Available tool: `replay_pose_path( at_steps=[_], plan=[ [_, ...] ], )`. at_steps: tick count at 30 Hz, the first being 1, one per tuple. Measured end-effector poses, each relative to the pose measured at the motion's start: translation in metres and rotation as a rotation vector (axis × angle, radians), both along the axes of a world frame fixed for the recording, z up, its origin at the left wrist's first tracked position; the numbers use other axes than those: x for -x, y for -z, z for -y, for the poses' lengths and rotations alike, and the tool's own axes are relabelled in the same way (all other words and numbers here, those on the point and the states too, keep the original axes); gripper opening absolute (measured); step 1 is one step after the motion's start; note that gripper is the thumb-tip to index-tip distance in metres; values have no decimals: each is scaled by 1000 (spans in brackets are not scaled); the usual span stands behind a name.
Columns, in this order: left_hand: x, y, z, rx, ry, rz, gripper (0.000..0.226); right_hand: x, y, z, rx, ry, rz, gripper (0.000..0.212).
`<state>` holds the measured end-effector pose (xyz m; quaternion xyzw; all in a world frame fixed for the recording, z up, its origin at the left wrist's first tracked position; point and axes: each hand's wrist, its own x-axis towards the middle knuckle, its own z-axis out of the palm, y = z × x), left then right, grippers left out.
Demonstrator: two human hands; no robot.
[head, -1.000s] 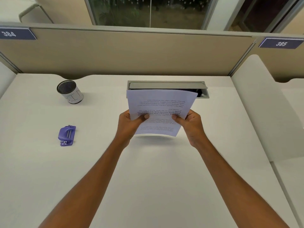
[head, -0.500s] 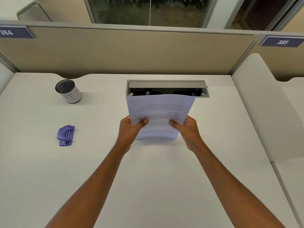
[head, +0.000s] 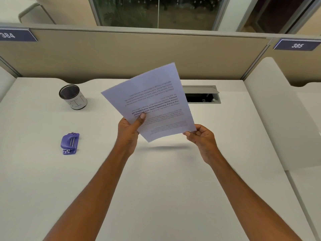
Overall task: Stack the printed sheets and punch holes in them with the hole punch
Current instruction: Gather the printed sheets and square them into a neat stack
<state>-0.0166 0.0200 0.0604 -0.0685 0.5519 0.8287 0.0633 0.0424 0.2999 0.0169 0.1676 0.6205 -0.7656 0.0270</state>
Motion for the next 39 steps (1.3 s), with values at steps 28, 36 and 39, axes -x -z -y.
replay_pose_path(
  at_steps=[28,36,39],
  plan=[
    [25,-3,70,363,274,-27,50,12,-31,-8,13,124,-98,27],
    [10,15,52,412,164,-40,31,3,-19,-9,-74,113,-90,23],
    [3,30,49,420,137,-38,33,0,-10,-7,-95,86,-83,25]
  ],
)
